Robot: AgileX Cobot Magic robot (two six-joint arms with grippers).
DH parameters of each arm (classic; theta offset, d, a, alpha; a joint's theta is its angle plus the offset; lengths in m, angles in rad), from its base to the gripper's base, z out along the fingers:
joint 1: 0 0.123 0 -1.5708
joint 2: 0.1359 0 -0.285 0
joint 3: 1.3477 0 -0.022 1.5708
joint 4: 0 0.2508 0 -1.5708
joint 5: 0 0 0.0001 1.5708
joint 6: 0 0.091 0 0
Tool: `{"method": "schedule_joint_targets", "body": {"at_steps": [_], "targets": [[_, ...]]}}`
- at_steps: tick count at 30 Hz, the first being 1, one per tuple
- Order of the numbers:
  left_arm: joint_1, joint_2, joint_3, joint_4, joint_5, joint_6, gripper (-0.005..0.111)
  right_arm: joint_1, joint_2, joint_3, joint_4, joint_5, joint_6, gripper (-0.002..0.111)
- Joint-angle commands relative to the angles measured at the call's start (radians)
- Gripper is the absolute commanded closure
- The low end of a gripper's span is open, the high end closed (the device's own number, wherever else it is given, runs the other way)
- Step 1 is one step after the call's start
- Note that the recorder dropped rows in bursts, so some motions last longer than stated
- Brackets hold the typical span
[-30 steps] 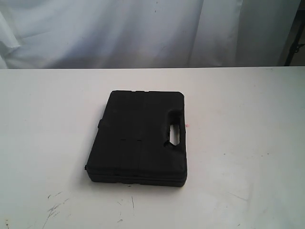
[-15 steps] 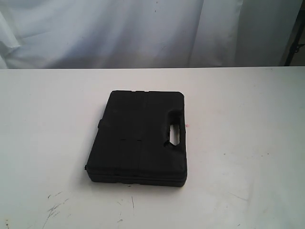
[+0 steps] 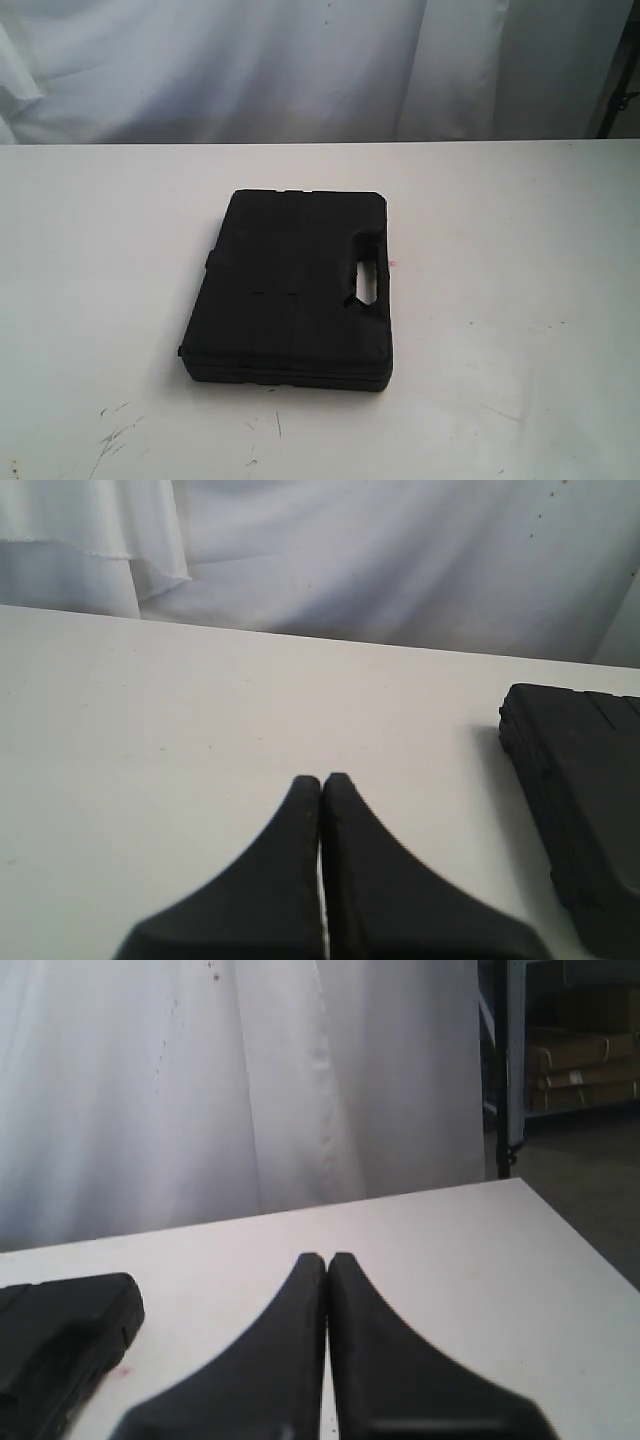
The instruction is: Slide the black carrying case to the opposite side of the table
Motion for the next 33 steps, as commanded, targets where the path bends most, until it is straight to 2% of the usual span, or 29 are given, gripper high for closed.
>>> {"method": "schedule_joint_targets", "body": {"at_steps": [1, 5, 11, 15, 22, 28, 33], "targets": [[-0.005, -0.004, 0.005, 0.0, -0.006, -0.002, 0.107, -0.003, -0.006, 0.004, 0.003, -0.052, -0.003, 0.108], [-0.005, -0.004, 0.005, 0.0, -0.006, -0.001, 0.107, -0.003, -0.006, 0.004, 0.003, -0.098, 0.003, 0.108], [-0.005, -0.004, 0.005, 0.0, -0.006, -0.001, 0.107, -0.003, -0.006, 0.004, -0.018, -0.348, -0.071, 0.108], [-0.005, -0.004, 0.005, 0.0, -0.006, -0.001, 0.107, -0.003, -0.006, -0.042, -0.018, -0.342, -0.063, 0.108], [-0.005, -0.004, 0.005, 0.0, -0.006, -0.002, 0.107, -0.003, 0.108, -0.323, -0.018, -0.196, -0.036, 0.108], [-0.005, -0.004, 0.005, 0.0, -0.006, -0.001, 0.107, 0.002, 0.397, -0.559, -0.018, -0.072, -0.038, 0.108], [-0.005, -0.004, 0.005, 0.0, -0.006, -0.001, 0.107, 0.123, 0.68, -0.655, -0.014, 0.156, -0.086, 0.108]]}}
